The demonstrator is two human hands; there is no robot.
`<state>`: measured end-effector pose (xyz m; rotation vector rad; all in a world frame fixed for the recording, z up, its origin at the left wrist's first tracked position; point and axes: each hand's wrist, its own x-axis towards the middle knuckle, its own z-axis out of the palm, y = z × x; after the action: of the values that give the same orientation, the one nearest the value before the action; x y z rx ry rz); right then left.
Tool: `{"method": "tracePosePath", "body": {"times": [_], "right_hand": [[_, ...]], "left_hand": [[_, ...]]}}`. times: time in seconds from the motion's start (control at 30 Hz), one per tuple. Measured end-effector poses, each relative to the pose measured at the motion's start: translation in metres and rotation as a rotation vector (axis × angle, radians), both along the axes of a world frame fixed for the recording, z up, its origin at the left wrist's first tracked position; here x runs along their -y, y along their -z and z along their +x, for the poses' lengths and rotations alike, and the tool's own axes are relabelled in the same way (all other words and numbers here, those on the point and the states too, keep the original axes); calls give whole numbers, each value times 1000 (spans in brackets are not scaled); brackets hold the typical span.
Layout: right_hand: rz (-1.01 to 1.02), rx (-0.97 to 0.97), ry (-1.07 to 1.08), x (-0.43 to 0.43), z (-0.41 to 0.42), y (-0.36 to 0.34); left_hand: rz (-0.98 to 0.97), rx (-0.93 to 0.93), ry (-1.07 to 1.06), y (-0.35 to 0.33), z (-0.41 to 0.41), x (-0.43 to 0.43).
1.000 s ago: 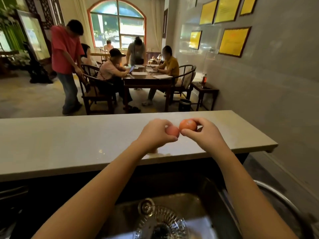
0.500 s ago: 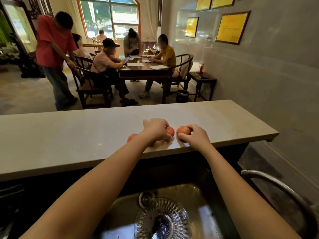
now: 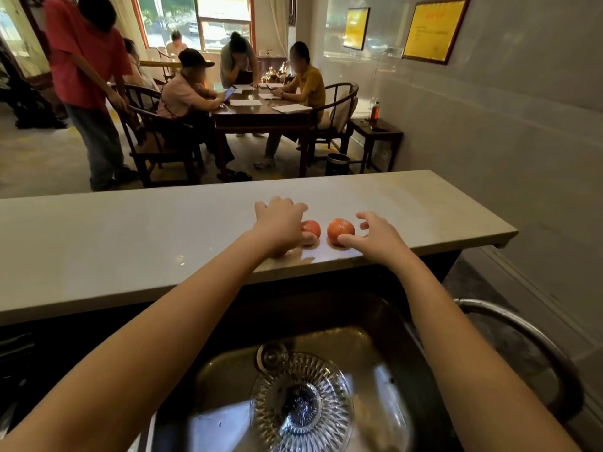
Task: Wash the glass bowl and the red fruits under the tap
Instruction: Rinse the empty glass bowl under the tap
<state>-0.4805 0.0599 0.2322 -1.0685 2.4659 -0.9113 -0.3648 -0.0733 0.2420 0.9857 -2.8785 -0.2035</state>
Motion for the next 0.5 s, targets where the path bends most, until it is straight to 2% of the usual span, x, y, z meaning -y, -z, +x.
{"method": "tracePosePath", "body": {"times": [0.1, 0.17, 0.27, 0.43, 0.5], "right_hand": [[-138, 44, 30, -32, 12, 9], [-173, 121, 25, -51, 23, 29], [-55, 243, 23, -63, 34, 78], [189, 416, -39, -65, 46, 170], [288, 427, -62, -63, 45, 208]], "left_hand": [[90, -286, 69, 8, 40, -17], [235, -367, 147, 28, 67, -33], [379, -230, 140, 76, 80, -43], [491, 224, 67, 191, 77, -40], [507, 351, 22, 236, 81, -38]]}}
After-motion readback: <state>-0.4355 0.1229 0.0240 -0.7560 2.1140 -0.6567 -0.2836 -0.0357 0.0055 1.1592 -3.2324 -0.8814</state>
